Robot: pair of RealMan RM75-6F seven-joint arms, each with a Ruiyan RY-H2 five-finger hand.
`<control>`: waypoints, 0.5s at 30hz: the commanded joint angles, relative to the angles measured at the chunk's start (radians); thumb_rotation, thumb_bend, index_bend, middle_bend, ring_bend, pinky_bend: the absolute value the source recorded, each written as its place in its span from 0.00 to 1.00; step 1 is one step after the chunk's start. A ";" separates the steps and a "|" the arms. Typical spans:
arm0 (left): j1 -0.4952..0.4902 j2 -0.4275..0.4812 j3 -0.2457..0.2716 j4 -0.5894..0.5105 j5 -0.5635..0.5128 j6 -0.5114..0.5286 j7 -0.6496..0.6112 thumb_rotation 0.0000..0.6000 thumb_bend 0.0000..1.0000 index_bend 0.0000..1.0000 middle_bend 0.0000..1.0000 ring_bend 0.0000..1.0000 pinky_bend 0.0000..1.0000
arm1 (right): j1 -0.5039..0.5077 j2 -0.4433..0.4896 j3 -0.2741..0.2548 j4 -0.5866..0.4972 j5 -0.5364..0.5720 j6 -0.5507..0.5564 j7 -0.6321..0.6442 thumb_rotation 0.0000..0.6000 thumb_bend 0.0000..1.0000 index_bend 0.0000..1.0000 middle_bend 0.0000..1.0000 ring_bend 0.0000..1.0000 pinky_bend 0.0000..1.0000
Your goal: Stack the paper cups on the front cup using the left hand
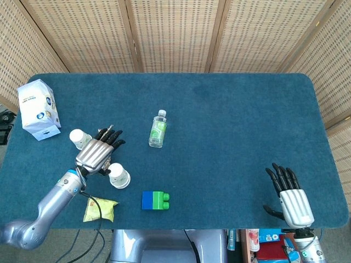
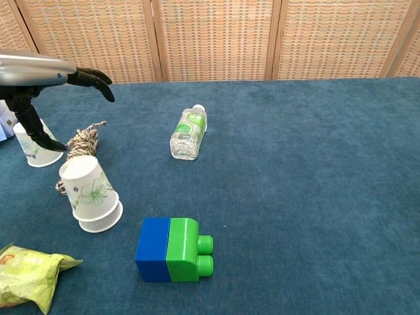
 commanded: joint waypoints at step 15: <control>0.054 0.121 -0.013 0.137 -0.049 -0.022 -0.128 1.00 0.21 0.15 0.00 0.00 0.00 | -0.001 -0.005 -0.006 -0.004 -0.006 -0.005 -0.018 1.00 0.00 0.00 0.00 0.00 0.00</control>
